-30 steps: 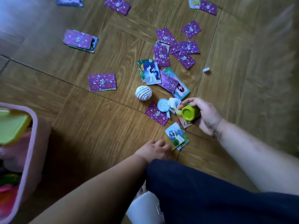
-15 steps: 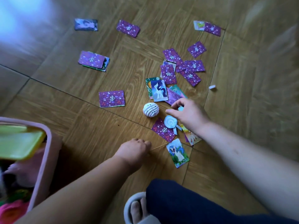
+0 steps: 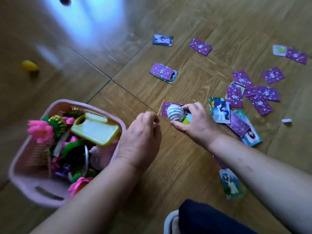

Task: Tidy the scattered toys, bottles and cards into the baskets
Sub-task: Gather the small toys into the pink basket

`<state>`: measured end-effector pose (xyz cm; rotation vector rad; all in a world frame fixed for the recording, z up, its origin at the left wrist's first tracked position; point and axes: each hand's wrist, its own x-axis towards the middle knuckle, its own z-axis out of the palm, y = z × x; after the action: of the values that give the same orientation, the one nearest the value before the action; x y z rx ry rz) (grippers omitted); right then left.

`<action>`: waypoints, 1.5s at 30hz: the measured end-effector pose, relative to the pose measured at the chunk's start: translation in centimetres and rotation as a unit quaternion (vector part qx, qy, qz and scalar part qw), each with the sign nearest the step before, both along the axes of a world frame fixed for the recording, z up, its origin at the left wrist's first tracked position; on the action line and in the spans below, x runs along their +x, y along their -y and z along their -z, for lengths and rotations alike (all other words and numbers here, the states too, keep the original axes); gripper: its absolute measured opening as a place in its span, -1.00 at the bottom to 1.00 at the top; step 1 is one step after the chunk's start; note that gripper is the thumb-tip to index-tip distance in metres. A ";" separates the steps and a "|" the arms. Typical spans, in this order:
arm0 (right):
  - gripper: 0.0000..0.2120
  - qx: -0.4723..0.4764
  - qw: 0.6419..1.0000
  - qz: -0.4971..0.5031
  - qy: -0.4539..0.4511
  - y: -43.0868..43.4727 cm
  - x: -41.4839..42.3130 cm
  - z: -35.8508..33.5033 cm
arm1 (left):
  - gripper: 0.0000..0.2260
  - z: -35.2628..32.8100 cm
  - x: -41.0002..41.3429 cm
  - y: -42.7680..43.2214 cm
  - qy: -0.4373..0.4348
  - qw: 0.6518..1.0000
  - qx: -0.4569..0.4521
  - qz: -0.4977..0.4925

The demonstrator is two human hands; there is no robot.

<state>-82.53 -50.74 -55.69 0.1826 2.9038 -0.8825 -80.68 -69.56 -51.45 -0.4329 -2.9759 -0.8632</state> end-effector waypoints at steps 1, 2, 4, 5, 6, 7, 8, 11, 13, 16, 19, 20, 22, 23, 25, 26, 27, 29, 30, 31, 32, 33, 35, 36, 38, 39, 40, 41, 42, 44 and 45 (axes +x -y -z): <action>-0.47 -0.036 0.998 -0.026 -0.033 1.4 -0.2 -0.9 | -0.79 -0.7 -0.2 1.1 -0.027 0.999 0.019 -0.041; -0.47 -0.075 0.993 -0.068 -0.068 3.3 -0.4 -2.0 | -0.78 -1.6 -0.2 2.7 -0.043 0.994 0.035 -0.090; -0.45 -0.131 0.968 -0.168 -0.136 7.1 -1.1 -4.1 | -0.79 -3.3 -0.1 6.4 -0.059 0.979 0.052 -0.187; -0.44 -0.140 0.954 -0.214 -0.156 8.5 -1.2 -4.9 | -0.80 -3.8 0.0 7.8 -0.062 0.971 0.056 -0.223; -0.44 -0.144 0.940 -0.259 -0.166 10.1 -1.4 -5.6 | -0.81 -4.1 0.2 9.4 -0.061 0.963 0.054 -0.256; -0.44 -0.143 0.925 -0.308 -0.169 12.2 -1.5 -6.2 | -0.84 -4.4 0.7 11.4 -0.057 0.954 0.046 -0.291; -0.43 -0.133 0.914 -0.347 -0.165 13.7 -1.5 -6.4 | -0.85 -4.4 1.1 12.9 -0.042 0.947 0.033 -0.317; -0.39 -0.090 0.884 -0.437 -0.141 18.2 -1.2 -6.1 | -0.80 -3.9 2.9 16.8 0.000 0.939 -0.015 -0.343; -0.36 -0.067 0.870 -0.476 -0.113 20.1 -1.0 -5.5 | -0.73 -3.4 4.1 18.3 0.036 0.935 -0.028 -0.352; -0.31 -0.040 0.866 -0.496 -0.054 20.9 -1.0 -4.9 | -0.68 -2.3 5.6 19.6 0.064 0.925 -0.043 -0.372; -0.44 -0.060 0.891 -0.437 -0.105 20.2 -0.9 -4.3 | -0.50 -1.3 7.0 20.2 0.124 0.900 -0.044 -0.416; -0.49 -0.073 0.906 -0.398 -0.126 19.5 -1.0 -4.0 | -0.43 -1.1 7.3 20.1 0.153 0.885 -0.040 -0.438; -0.60 -0.077 0.936 -0.318 -0.128 17.5 -1.2 -3.4 | -0.35 -1.0 7.5 19.8 0.212 0.852 -0.012 -0.478; -0.68 -0.066 0.948 -0.286 -0.121 16.5 -1.3 -3.0 | -0.33 -1.0 7.4 19.5 0.240 0.832 0.016 -0.500; -0.83 -0.040 0.961 -0.242 -0.127 14.4 -1.1 -2.3 | -0.32 -1.0 7.1 18.8 0.273 0.797 0.077 -0.532; -0.85 -0.034 0.963 -0.234 -0.132 13.6 -0.8 -1.9 | -0.32 -1.1 7.0 18.5 0.270 0.784 0.101 -0.550; -0.86 -0.033 0.963 -0.231 -0.134 13.0 -0.6 -1.7 | -0.35 -0.7 6.9 18.5 0.257 0.774 0.116 -0.566; -0.86 -0.041 0.963 -0.235 -0.127 12.0 0.1 -1.6 | -0.43 0.1 6.8 18.9 0.258 0.740 0.137 -0.606; -0.86 -0.046 0.962 -0.236 -0.126 11.6 0.3 -1.7 | -0.50 0.2 6.6 19.0 0.275 0.713 0.164 -0.624; -0.87 -0.052 0.962 -0.234 -0.128 11.3 0.5 -1.7 | -0.61 0.4 6.4 19.0 0.295 0.679 0.217 -0.636; -0.88 -0.056 0.964 -0.226 -0.131 10.8 0.6 -1.9 | -0.78 0.1 6.0 18.5 0.328 0.638 0.291 -0.632; -0.88 -0.059 0.965 -0.218 -0.133 10.5 0.7 -2.0 | -0.93 0.2 5.8 17.8 0.363 0.601 0.361 -0.614; -0.87 -0.058 0.970 -0.192 -0.140 9.3 0.9 -2.3 | -0.90 0.1 5.2 15.8 0.402 0.567 0.428 -0.578; -0.87 -0.056 0.972 -0.173 -0.145 8.6 1.0 -2.3 | -0.89 -0.3 5.1 14.9 0.408 0.568 0.439 -0.564; -0.90 -0.053 0.984 -0.101 -0.138 6.3 1.4 -2.3 | -0.89 -0.7 4.5 13.4 0.412 0.576 0.450 -0.544; -0.90 -0.051 0.989 -0.055 -0.127 4.5 1.7 -2.1 | -0.89 -0.5 4.2 12.5 0.416 0.582 0.452 -0.532; -0.90 -0.052 0.992 -0.015 -0.115 2.9 2.0 -1.9 | -0.89 -0.8 4.1 11.7 0.418 0.584 0.455 -0.527; -0.90 -0.051 0.993 0.014 -0.108 2.0 2.1 -1.4 | -0.91 -1.0 4.1 11.5 0.418 0.589 0.462 -0.515; -0.90 -0.037 0.992 0.054 -0.106 -0.3 2.5 -1.1 | -0.91 -1.2 3.6 10.1 0.428 0.596 0.464 -0.496; -0.90 -0.003 0.987 0.129 -0.090 -4.2 3.3 -0.4 | -0.88 -1.6 2.8 7.3 0.452 0.614 0.455 -0.461; -0.89 0.009 0.984 0.163 -0.078 -5.4 3.6 -0.1 | -0.87 -2.0 2.6 6.5 0.459 0.619 0.457 -0.445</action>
<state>-78.97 -45.31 -55.62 0.6327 3.0814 -0.9527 -78.08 -76.08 -49.49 1.7536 -1.9782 -2.5011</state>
